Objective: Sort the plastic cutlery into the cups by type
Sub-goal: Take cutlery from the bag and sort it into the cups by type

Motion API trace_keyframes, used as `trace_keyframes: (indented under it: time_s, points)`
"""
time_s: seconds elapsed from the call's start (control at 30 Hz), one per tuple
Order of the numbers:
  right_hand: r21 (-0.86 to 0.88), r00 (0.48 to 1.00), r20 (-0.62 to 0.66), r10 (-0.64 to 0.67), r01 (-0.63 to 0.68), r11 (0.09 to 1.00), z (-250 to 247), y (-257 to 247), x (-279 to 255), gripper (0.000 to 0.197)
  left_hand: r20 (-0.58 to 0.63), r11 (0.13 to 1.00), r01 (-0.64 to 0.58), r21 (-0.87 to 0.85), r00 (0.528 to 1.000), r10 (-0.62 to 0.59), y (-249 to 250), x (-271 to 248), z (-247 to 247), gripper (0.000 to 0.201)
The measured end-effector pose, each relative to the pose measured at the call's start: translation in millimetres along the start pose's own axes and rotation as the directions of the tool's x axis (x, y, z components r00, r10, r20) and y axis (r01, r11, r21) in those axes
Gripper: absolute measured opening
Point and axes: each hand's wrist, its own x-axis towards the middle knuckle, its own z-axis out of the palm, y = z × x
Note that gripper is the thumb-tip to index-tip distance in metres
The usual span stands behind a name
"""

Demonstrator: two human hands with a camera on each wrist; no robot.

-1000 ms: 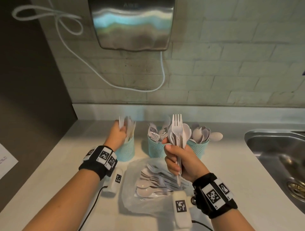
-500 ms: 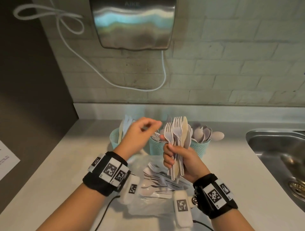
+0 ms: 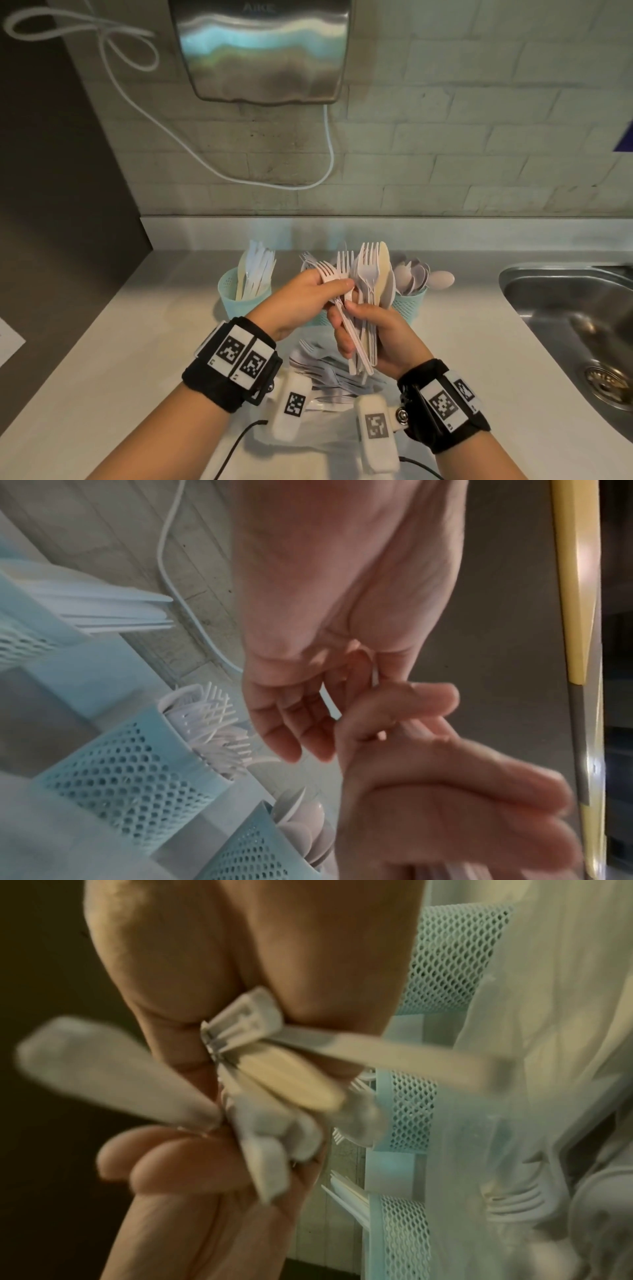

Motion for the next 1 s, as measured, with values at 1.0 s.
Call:
trace_keyframes:
  time_s: [1.0]
  points:
    - [-0.290,0.977,-0.199,-0.075,0.014,0.957,6.7,1.3,3.4,0.030,-0.347,0.947,-0.125,-0.295,0.938,0.016,-6.2,5.1,14.4,0.028]
